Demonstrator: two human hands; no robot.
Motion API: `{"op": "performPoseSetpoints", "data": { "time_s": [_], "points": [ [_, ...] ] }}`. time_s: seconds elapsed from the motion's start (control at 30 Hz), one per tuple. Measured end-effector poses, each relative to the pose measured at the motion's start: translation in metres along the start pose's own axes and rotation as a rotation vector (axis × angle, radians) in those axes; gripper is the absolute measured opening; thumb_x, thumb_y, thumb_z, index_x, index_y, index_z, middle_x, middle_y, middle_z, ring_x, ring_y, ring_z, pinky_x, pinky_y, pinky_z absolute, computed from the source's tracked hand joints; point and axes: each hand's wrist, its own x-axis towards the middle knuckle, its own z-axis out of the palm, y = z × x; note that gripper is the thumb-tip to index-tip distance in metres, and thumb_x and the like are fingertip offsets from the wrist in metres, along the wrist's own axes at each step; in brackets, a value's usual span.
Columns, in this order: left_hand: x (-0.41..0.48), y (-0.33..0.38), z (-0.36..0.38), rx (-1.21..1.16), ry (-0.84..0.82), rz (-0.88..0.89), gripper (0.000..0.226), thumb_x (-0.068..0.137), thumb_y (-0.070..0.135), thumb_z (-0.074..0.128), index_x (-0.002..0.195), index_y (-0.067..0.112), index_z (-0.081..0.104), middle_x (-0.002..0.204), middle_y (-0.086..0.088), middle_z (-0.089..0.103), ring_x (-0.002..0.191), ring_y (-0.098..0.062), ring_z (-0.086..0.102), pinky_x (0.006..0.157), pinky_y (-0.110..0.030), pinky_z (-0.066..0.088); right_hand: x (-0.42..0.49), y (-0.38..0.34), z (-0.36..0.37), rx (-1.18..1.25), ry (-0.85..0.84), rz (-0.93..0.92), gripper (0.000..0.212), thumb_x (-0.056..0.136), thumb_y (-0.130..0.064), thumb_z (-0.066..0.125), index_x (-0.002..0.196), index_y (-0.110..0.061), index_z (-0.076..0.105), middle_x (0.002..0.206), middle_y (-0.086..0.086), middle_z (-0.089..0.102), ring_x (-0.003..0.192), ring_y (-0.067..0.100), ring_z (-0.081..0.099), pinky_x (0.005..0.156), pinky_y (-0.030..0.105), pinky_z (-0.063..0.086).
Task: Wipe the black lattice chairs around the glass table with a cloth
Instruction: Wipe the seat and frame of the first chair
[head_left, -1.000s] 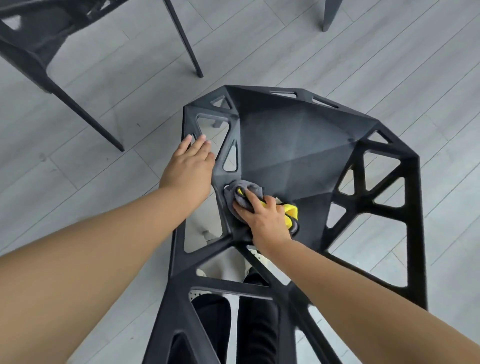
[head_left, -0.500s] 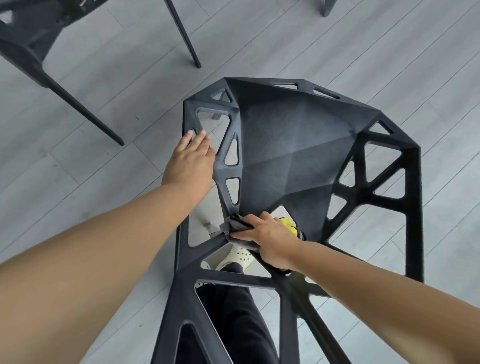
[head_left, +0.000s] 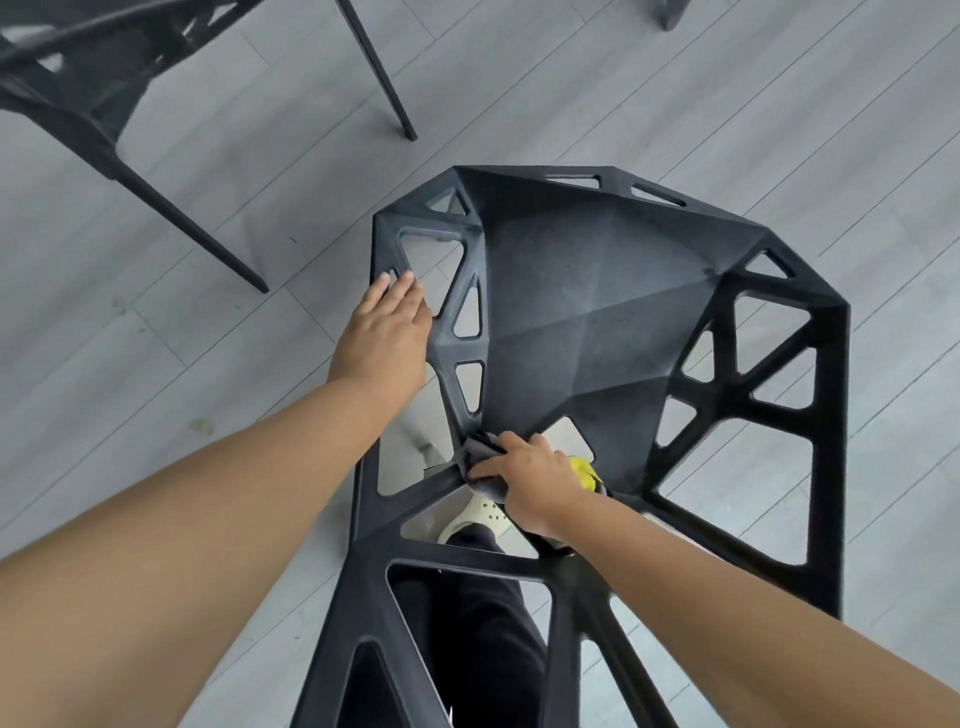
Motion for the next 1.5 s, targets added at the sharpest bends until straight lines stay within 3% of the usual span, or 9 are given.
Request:
{"op": "performPoseSetpoints", "data": {
  "time_s": [0.17, 0.33, 0.43, 0.53, 0.63, 0.87, 1.03, 1.27, 1.5],
  "points": [
    [-0.001, 0.002, 0.000, -0.064, 0.024, -0.010, 0.052, 0.094, 0.007, 0.035, 0.145, 0.006, 0.029, 0.157, -0.010, 0.018, 0.147, -0.022, 0.002, 0.118, -0.035, -0.007, -0.020, -0.038, -0.012, 0.178, 0.022, -0.200, 0.030, 0.095, -0.026, 0.052, 0.120, -0.038, 0.061, 0.138, -0.007, 0.043, 0.109, 0.025, 0.040, 0.094, 0.041, 0.039],
    [-0.004, -0.001, 0.001, -0.234, 0.091, 0.017, 0.049, 0.091, -0.001, 0.036, 0.139, 0.005, 0.040, 0.154, -0.010, 0.027, 0.146, -0.023, 0.008, 0.118, -0.032, -0.006, -0.084, -0.094, -0.041, 0.647, -0.058, -0.450, 0.070, 0.069, 0.011, 0.051, 0.128, -0.027, 0.058, 0.120, 0.002, 0.059, 0.110, 0.024, 0.052, 0.099, 0.037, 0.042],
    [-0.003, -0.005, 0.000, -0.390, 0.125, 0.060, 0.044, 0.092, 0.000, 0.039, 0.134, 0.006, 0.049, 0.147, -0.009, 0.041, 0.145, -0.022, 0.017, 0.118, -0.033, -0.001, -0.110, -0.110, -0.026, 0.323, 0.128, -0.566, 0.068, 0.069, 0.002, 0.053, 0.128, -0.031, 0.057, 0.111, 0.002, 0.057, 0.086, 0.029, 0.047, 0.076, 0.037, 0.043],
    [-0.011, -0.006, -0.010, -0.483, 0.038, 0.070, 0.041, 0.093, 0.004, 0.040, 0.133, 0.006, 0.049, 0.146, -0.008, 0.043, 0.145, -0.022, 0.015, 0.118, -0.034, 0.001, -0.102, -0.081, -0.009, 0.032, 0.180, -0.376, 0.054, 0.076, -0.010, 0.060, 0.124, -0.034, 0.057, 0.116, 0.003, 0.050, 0.088, 0.029, 0.043, 0.077, 0.045, 0.044],
    [-0.037, -0.001, -0.018, -0.429, -0.031, 0.107, 0.041, 0.096, 0.014, 0.041, 0.137, 0.012, 0.046, 0.148, -0.003, 0.039, 0.146, -0.017, 0.011, 0.117, -0.031, -0.003, -0.107, -0.046, -0.011, -0.168, 0.094, -0.204, 0.045, 0.079, -0.022, 0.064, 0.121, -0.037, 0.055, 0.122, 0.000, 0.044, 0.094, 0.026, 0.041, 0.073, 0.034, 0.034],
    [-0.115, 0.010, -0.029, -0.374, -0.218, 0.063, 0.044, 0.096, 0.026, 0.041, 0.140, 0.020, 0.041, 0.153, 0.004, 0.029, 0.146, -0.014, -0.002, 0.117, -0.034, -0.009, -0.157, 0.012, -0.029, -0.313, -0.104, 0.149, 0.037, 0.089, -0.037, 0.055, 0.126, -0.037, 0.053, 0.122, 0.001, 0.045, 0.107, 0.028, 0.045, 0.082, 0.037, 0.039],
    [-0.162, 0.017, -0.049, -0.601, -0.396, 0.008, 0.041, 0.096, 0.023, 0.044, 0.137, 0.017, 0.044, 0.153, 0.000, 0.029, 0.146, -0.016, 0.002, 0.116, -0.037, 0.011, -0.164, 0.010, -0.034, -0.299, -0.158, 0.423, 0.036, 0.093, -0.033, 0.050, 0.128, -0.029, 0.052, 0.124, 0.005, 0.049, 0.110, 0.032, 0.050, 0.086, 0.039, 0.046],
    [-0.188, 0.018, -0.061, -0.920, -0.398, -0.165, 0.039, 0.100, 0.016, 0.039, 0.139, 0.017, 0.045, 0.156, 0.002, 0.024, 0.145, -0.008, 0.008, 0.111, -0.026, 0.012, -0.164, -0.065, -0.044, 0.113, -0.141, 0.249, 0.024, 0.094, -0.029, 0.049, 0.109, -0.028, 0.068, 0.111, -0.003, 0.064, 0.100, 0.021, 0.056, 0.081, 0.029, 0.045],
    [-0.197, 0.016, -0.075, -0.834, -0.496, -0.088, 0.042, 0.101, 0.021, 0.034, 0.143, 0.016, 0.039, 0.158, 0.000, 0.015, 0.145, -0.010, 0.007, 0.112, -0.030, 0.014, -0.231, -0.131, -0.060, 0.152, -0.115, 0.239, 0.030, 0.087, -0.010, 0.041, 0.099, -0.023, 0.065, 0.093, 0.000, 0.056, 0.095, 0.026, 0.053, 0.072, 0.031, 0.040]
  ]
}}
